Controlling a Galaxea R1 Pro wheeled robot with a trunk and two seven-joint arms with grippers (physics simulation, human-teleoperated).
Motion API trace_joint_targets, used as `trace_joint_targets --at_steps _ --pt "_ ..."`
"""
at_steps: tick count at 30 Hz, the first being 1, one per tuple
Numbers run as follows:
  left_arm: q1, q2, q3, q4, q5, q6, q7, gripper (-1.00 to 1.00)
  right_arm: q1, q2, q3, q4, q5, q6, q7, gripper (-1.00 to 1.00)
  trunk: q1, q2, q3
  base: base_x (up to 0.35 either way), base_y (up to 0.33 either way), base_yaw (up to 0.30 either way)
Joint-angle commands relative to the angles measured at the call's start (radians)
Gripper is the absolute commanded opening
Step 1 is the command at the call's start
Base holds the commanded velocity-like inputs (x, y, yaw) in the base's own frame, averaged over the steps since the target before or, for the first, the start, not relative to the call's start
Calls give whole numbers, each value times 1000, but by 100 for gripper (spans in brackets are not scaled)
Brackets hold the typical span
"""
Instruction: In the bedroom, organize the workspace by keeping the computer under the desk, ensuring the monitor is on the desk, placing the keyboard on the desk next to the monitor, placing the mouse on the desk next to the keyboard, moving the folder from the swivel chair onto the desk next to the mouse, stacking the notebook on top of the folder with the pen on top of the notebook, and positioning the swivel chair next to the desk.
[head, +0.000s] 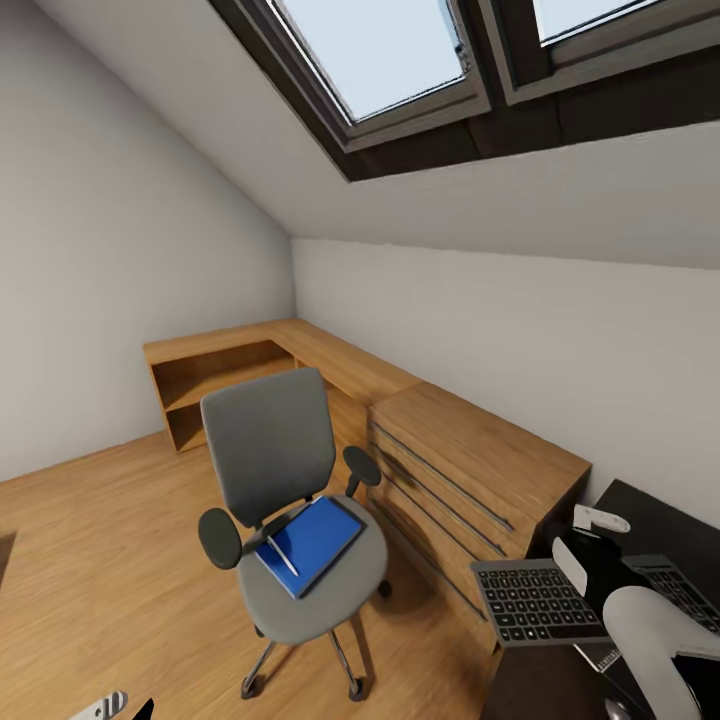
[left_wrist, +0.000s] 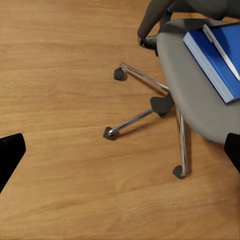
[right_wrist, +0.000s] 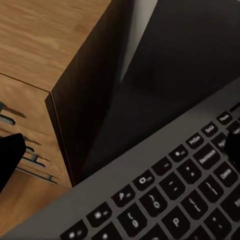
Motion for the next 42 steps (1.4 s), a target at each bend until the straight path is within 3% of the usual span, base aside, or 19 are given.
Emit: trace_joint_targets --at_steps 1,6,16,27,42 --pt "0 0 0 -2 10 5 4 100 0 0 0 -2 -6 5 -3 100 4 -8 -4 0 0 0" --pt "0 0 1 -2 10 5 5 100 0 -2 0 -1 -6 5 -3 100 23 -43 -20 0 0 0" --pt "0 3 3 1 10 5 5 100 0 -15 2 1 -5 35 -3 100 23 -43 -20 0 0 0" --pt "0 2 41 13 10 6 4 100 -1 -17 5 2 -4 103 -2 100 23 -43 -20 0 0 0" --pt "0 0 44 13 9 7 5 100 -1 -17 6 1 -3 105 -2 100 81 -148 -67 0 0 0"
